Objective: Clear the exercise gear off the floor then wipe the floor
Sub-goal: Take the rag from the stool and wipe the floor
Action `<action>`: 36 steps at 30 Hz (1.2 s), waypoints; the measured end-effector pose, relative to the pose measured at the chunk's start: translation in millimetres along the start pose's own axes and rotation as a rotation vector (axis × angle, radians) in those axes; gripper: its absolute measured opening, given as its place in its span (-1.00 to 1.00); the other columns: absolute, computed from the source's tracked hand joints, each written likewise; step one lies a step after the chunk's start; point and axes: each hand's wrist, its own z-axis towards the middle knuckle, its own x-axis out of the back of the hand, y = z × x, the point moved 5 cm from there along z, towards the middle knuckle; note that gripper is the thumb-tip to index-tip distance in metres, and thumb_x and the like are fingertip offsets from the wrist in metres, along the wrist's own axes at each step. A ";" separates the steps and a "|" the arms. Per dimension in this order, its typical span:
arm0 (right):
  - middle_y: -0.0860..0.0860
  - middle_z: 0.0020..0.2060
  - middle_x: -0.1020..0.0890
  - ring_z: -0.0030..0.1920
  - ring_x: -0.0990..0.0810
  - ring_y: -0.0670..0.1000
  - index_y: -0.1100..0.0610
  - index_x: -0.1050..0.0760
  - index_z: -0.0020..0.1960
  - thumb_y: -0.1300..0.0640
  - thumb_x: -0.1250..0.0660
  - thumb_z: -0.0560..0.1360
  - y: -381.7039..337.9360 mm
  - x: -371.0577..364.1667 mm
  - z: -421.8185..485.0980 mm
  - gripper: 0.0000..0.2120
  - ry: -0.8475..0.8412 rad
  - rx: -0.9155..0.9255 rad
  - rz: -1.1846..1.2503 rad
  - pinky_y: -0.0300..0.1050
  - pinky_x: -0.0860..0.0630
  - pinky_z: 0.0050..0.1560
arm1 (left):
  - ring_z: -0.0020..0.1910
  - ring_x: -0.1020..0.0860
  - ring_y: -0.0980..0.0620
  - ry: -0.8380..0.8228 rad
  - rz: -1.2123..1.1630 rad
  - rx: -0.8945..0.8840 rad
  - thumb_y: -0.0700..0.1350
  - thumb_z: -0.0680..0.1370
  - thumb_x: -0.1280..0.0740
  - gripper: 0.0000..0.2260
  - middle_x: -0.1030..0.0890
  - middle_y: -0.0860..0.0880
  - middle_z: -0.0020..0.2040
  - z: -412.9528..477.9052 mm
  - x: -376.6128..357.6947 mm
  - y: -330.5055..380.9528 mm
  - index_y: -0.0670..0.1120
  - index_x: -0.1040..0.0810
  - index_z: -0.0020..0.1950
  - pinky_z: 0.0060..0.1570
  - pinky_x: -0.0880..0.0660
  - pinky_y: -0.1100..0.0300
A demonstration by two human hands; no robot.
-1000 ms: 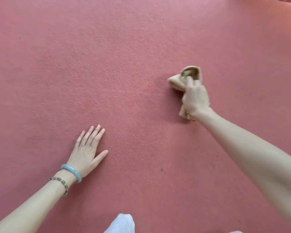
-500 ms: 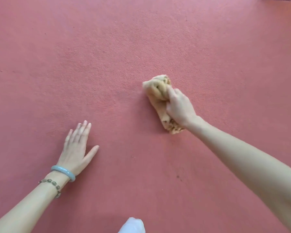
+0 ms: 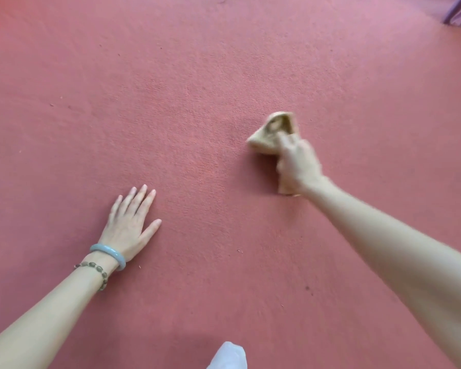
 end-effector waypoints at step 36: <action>0.18 0.26 -0.36 0.25 -0.34 0.21 0.16 -0.15 0.44 0.33 -0.32 0.38 -234.0 -73.6 -137.5 -0.31 -0.495 0.602 0.077 0.17 -0.48 0.03 | 0.50 -0.07 0.01 0.003 -0.157 0.057 0.19 0.50 0.02 -0.34 -0.09 -0.05 0.52 -63.1 -10.7 -69.6 -0.15 -0.12 0.52 0.40 0.29 0.33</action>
